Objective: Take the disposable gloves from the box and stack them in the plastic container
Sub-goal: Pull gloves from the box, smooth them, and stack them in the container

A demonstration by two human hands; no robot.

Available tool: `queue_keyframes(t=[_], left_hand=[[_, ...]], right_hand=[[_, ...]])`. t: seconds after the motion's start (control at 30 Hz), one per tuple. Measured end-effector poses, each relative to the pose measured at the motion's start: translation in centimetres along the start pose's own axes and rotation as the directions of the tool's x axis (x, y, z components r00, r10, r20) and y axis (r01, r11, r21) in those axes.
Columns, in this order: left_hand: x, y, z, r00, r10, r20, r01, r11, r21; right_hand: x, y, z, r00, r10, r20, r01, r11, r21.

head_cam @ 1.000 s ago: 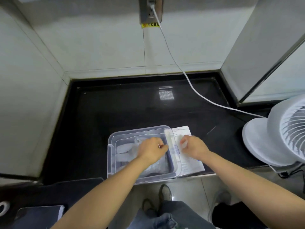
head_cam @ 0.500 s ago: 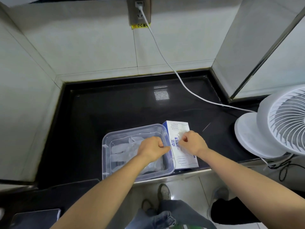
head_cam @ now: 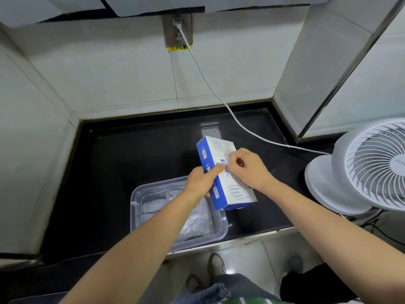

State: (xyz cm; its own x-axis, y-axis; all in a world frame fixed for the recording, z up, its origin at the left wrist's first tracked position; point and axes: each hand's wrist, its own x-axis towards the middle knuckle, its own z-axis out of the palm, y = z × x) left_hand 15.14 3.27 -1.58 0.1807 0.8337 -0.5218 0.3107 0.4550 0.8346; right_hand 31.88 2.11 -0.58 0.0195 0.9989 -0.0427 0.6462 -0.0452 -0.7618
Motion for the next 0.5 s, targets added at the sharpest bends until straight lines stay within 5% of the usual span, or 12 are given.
queue_keyframes(t=[0.2,0.37,0.5], left_hand=[[0.4,-1.1,-0.4,0.996,-0.003,-0.092,0.000,0.999,-0.037],[0.8,0.1,-1.2,0.993,-0.034,-0.112,0.015,0.986,-0.164],[0.8,-0.9,-1.5,0.992,-0.027,-0.126,0.011,0.992,-0.128]], right_hand=[[0.3,0.5,0.6,0.988,0.113,0.107,-0.133,0.971,0.200],[0.4,0.4,0.3,0.963,0.262,0.070,-0.239,0.696,0.677],[0.4,-0.1,0.8,0.951,0.278,0.134,-0.304,0.762,0.572]])
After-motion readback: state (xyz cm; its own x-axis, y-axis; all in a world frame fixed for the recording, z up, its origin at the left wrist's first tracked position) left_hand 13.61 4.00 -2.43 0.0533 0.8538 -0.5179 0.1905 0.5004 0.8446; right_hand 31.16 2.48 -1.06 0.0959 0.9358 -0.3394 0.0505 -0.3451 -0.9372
